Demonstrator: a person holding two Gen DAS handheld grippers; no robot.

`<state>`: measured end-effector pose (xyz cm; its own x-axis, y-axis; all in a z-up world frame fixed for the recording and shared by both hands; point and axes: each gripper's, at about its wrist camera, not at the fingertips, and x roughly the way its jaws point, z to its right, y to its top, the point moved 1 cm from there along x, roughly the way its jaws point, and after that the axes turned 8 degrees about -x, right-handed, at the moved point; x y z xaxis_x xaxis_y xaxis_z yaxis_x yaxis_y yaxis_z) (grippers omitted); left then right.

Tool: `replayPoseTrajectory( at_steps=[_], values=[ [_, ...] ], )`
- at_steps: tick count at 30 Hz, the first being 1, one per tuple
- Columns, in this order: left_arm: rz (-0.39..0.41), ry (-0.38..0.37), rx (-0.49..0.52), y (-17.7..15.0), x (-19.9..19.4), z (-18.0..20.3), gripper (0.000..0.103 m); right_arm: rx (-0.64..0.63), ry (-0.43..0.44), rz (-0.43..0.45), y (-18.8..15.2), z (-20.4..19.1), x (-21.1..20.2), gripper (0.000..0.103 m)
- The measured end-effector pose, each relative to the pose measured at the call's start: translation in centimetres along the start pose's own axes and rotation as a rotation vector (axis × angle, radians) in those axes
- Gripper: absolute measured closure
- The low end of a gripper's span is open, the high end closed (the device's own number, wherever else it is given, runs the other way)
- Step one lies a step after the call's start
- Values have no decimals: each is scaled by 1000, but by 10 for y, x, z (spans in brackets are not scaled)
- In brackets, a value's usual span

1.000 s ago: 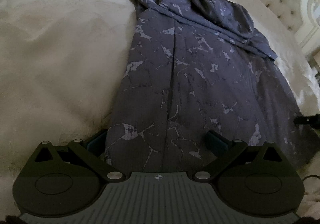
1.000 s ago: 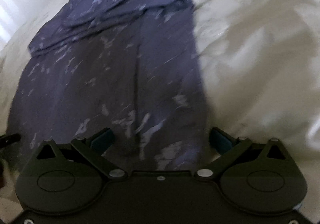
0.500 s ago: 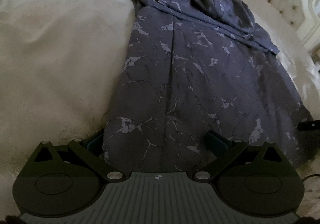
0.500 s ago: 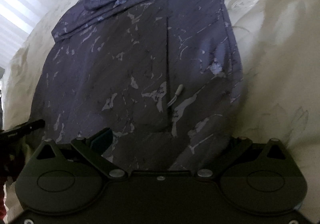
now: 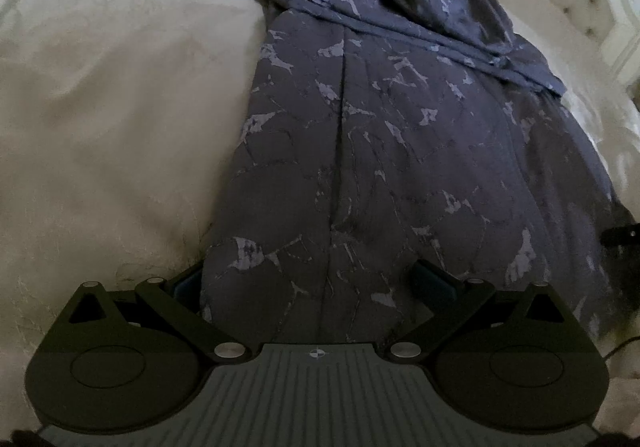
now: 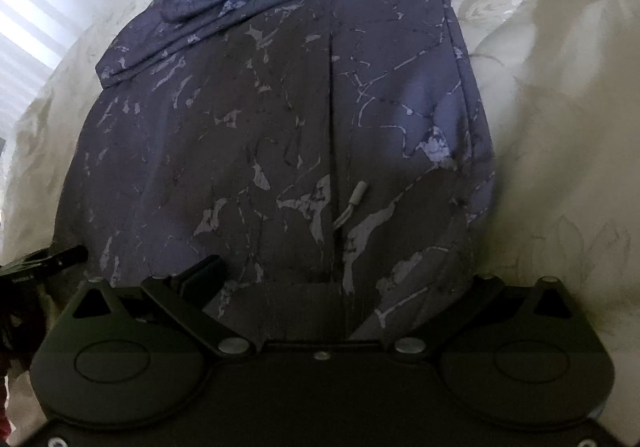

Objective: Fold large clothes

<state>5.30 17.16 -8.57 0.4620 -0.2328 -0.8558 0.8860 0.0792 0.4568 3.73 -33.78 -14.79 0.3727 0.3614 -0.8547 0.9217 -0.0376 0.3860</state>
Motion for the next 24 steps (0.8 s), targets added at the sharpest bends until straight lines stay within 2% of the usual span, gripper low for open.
replayPoseTrajectory(
  at_steps=[5,8,11,13,14,16,17,18,19,21,22,24],
  values=[
    [-38,-20,46,-11,-11,7,3,-27,13,-33,-4,-5,-4,0],
    [-38,-25,40,-12,-16,4,12,-32,44,-62,-8,-10,-6,0],
    [-33,-36,2,-11,-19,-1,23,-32,63,-70,-12,-13,-9,0],
    [-21,-37,-26,-11,-21,-5,42,-34,81,-73,-14,-14,-12,0],
    [-15,-36,-42,-10,-22,-7,46,-33,86,-69,-14,-14,-13,3],
    [-6,-54,-82,-9,-25,-13,65,-18,74,-62,-16,-15,-16,24],
    [-1,-62,-100,-8,-27,-15,69,-8,60,-58,-16,-13,-18,37],
    [4,-74,-118,-8,-28,-18,78,-3,44,-52,-17,-11,-21,46],
    [11,-92,-136,-8,-29,-20,83,4,50,-42,-19,-8,-24,50],
    [27,-114,-158,-7,-32,-21,89,33,81,-16,-20,-2,-32,66],
    [43,-124,-164,-7,-35,-20,92,49,103,2,-20,1,-36,69],
    [71,-148,-175,-5,-42,-20,93,77,152,42,-20,7,-45,77]
  ],
)
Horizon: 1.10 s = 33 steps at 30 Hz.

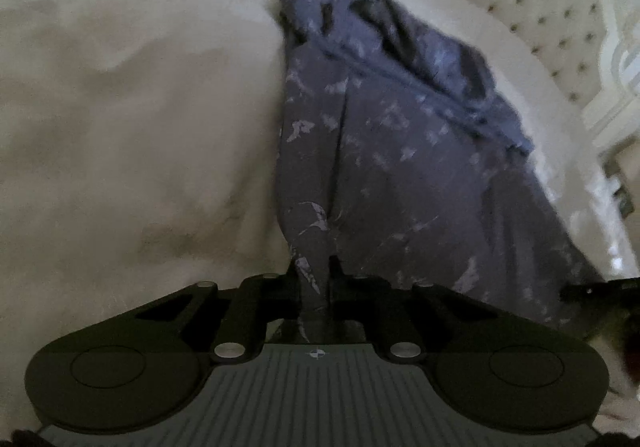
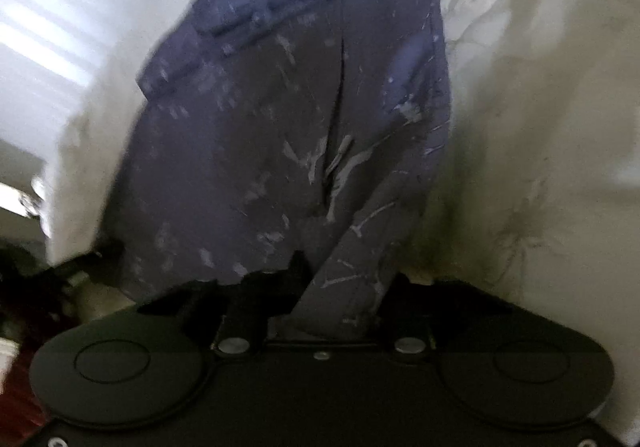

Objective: Fold large clothes

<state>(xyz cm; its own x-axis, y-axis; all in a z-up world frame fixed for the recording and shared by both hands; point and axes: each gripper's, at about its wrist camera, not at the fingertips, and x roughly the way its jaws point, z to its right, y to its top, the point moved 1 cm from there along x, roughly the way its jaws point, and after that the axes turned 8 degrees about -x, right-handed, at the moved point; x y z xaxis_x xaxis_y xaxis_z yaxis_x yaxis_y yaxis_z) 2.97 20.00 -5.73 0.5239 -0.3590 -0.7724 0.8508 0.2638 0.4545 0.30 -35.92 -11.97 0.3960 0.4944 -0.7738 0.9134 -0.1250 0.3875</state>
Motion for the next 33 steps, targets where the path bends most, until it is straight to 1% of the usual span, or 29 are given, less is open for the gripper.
replayPoseTrajectory(
  at_steps=[4,7,10,12,14,19,23,26,28,30,33],
  values=[
    [64,-84,-74,10,-19,0,95,71,137,102,3,8,-14,81],
    [115,-133,-91,24,-31,5,95,104,230,191,11,11,-24,82],
    [161,-160,-85,39,-36,14,95,84,275,264,25,7,-29,82],
    [186,-189,-106,50,-37,17,95,77,293,308,38,3,-29,82],
    [224,-234,-135,65,-37,19,95,76,304,353,52,2,-33,82],
    [324,-288,-184,112,-29,28,95,63,282,471,100,4,-41,82],
    [424,-307,-169,156,-15,43,94,65,265,592,145,10,-47,82],
    [489,-277,-136,184,3,58,95,39,197,658,182,8,-41,82],
    [508,-258,-124,203,20,65,95,62,168,683,207,14,-30,82],
    [511,-240,-123,216,36,72,95,92,129,686,233,22,-14,82],
    [506,-186,-107,232,64,80,95,101,58,662,262,33,15,82]
  ],
)
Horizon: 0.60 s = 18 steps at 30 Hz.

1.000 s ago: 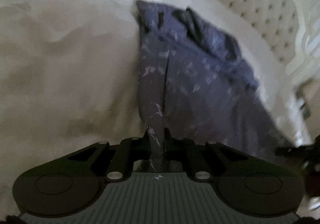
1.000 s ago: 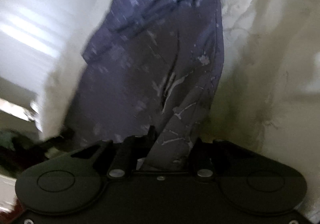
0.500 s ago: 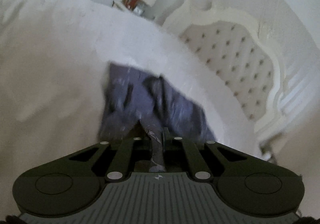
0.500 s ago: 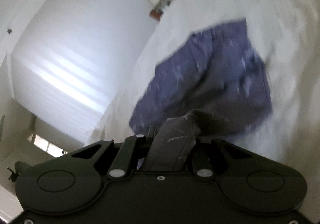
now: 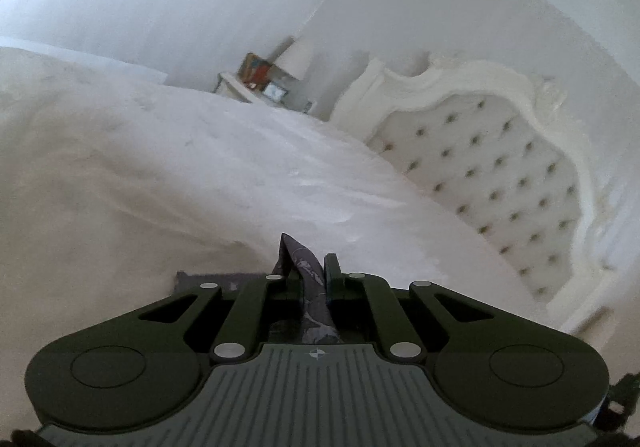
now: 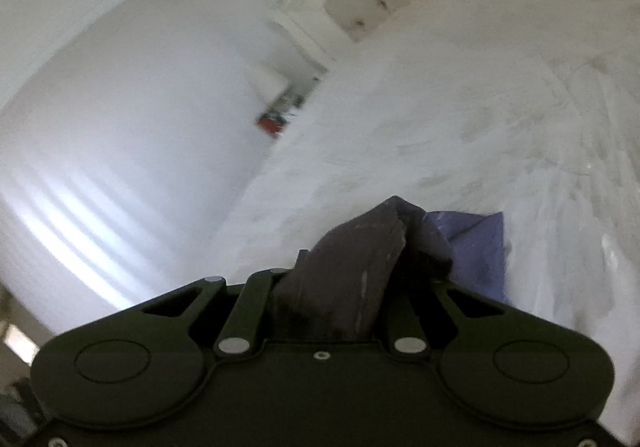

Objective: Fold large clothes

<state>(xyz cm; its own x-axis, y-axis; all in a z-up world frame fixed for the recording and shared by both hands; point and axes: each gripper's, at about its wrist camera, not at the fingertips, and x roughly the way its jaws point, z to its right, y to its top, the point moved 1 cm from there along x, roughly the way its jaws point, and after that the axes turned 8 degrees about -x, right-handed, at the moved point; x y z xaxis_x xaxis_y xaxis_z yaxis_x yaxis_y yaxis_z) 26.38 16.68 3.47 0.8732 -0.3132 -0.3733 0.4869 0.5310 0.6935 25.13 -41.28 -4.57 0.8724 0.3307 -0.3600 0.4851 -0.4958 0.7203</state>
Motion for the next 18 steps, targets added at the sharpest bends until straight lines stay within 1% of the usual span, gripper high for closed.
replayPoseTrajectory(
  at_steps=[4,6,8,10,11,12,13,15,16,17,18],
  values=[
    [-33,79,23,-5,37,-8,95,5,-71,-56,0,14,50,82],
    [-63,118,24,-11,53,-18,94,0,-96,-84,-3,22,68,81],
    [-94,145,11,-16,66,-29,92,16,-116,-100,-5,30,82,81],
    [-115,139,-38,-17,74,-44,91,35,-106,-98,-10,34,86,74],
    [-126,126,-73,-17,77,-50,89,44,-101,-93,-11,37,88,67],
    [-133,107,-110,-18,77,-55,85,53,-87,-85,-11,39,87,55],
    [-133,85,-142,-18,77,-60,81,60,-65,-77,-11,40,85,48],
    [-127,49,-172,-17,73,-65,76,55,-36,-47,-9,42,81,12],
    [-128,37,-169,-16,71,-65,71,44,-27,-29,-6,40,79,9],
    [-125,28,-159,-15,69,-64,68,29,-18,-14,-3,38,77,8],
    [-117,17,-149,-15,66,-62,57,18,-17,-8,-1,36,75,8]
  ],
)
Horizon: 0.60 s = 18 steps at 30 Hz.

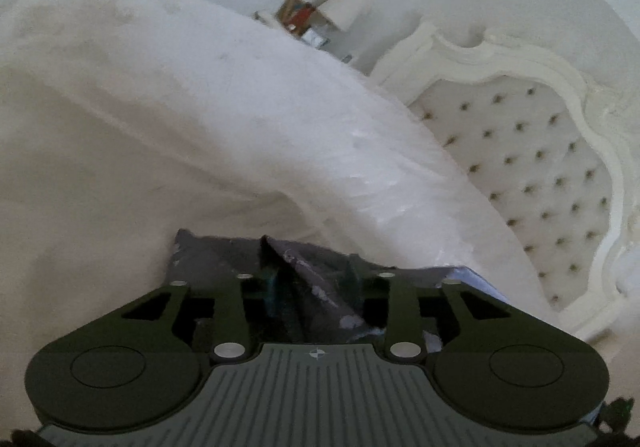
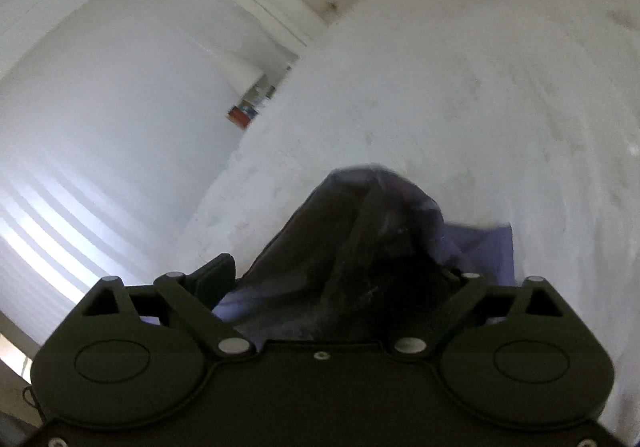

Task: Fold large clothes
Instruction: 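Fold the lifted end over the jacket and open both grippers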

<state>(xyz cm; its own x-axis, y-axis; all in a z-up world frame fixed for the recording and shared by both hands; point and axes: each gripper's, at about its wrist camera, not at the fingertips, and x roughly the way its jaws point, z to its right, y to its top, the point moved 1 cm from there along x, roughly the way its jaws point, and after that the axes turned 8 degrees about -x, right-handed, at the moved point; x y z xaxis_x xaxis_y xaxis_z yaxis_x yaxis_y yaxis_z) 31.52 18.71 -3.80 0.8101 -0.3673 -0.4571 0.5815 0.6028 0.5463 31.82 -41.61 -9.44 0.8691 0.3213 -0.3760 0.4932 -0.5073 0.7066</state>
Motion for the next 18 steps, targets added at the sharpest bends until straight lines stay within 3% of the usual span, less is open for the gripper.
replayPoseTrajectory(
  at_steps=[1,3,5,9,18],
  values=[
    [12,-23,11,0,-3,3,29,-11,-4,8,2,-2,-3,8],
    [60,-32,37,2,-12,10,1,-38,-13,30,4,-9,-8,7],
    [103,-28,80,4,-22,20,0,-82,-31,50,3,-18,-15,6],
    [105,4,191,1,-35,45,0,-222,-78,48,-5,-42,-23,5],
    [-52,97,528,-69,-22,93,0,-600,-125,-101,-67,-117,-10,5]
  ],
)
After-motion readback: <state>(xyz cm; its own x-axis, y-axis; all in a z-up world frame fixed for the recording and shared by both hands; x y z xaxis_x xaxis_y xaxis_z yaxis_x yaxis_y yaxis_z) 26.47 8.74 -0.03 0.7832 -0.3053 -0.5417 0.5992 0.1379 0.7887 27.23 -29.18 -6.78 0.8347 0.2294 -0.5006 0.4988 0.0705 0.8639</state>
